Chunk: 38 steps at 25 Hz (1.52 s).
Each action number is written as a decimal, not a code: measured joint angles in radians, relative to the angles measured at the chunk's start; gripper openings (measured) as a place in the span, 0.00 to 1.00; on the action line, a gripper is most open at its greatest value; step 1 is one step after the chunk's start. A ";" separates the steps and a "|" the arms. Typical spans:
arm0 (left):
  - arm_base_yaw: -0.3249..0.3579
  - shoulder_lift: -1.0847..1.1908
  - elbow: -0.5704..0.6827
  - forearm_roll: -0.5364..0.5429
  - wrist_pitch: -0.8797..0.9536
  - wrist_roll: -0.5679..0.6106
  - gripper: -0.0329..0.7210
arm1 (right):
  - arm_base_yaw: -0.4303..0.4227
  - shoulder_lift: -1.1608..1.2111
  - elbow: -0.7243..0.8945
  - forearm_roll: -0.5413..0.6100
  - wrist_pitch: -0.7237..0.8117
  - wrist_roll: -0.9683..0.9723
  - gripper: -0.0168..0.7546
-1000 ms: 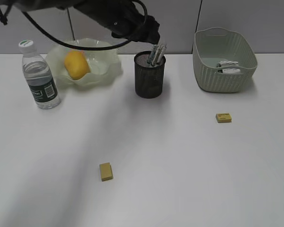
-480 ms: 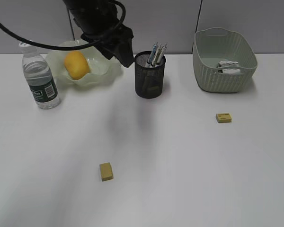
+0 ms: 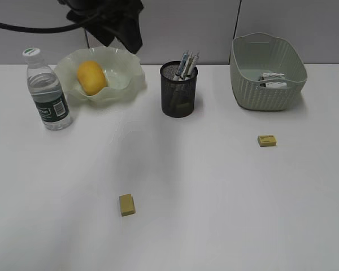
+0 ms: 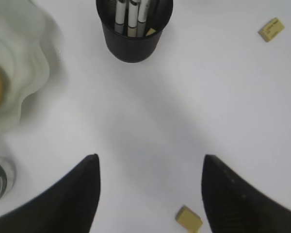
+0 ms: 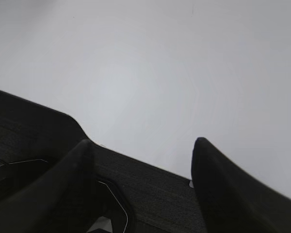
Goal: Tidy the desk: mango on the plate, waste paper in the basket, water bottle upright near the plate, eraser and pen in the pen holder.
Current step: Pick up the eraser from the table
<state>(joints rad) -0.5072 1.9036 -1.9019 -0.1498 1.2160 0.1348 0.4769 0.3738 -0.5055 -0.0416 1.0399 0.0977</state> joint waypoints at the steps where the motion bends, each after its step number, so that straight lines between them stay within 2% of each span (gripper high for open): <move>1: 0.000 -0.031 0.022 0.003 0.000 0.000 0.71 | 0.000 0.000 0.000 0.000 0.000 0.000 0.67; 5: 0.000 -0.167 0.178 0.030 -0.001 -0.004 0.71 | 0.000 0.000 0.000 0.000 0.000 0.000 0.67; 13: 0.000 -0.466 0.601 0.054 -0.003 -0.007 0.71 | 0.000 0.000 0.000 0.000 0.000 0.000 0.67; 25: 0.000 -1.006 1.134 0.044 -0.147 -0.009 0.71 | 0.000 0.000 0.000 0.000 0.000 0.000 0.67; 31: 0.000 -1.324 1.286 0.042 -0.153 -0.029 0.71 | 0.000 0.000 0.000 0.000 0.000 0.000 0.67; 38: 0.000 -1.589 1.344 0.077 -0.131 -0.060 0.71 | 0.000 0.000 0.000 0.000 0.000 0.000 0.67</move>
<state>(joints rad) -0.5072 0.3143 -0.5578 -0.0726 1.0848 0.0750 0.4769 0.3738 -0.5055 -0.0416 1.0399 0.0977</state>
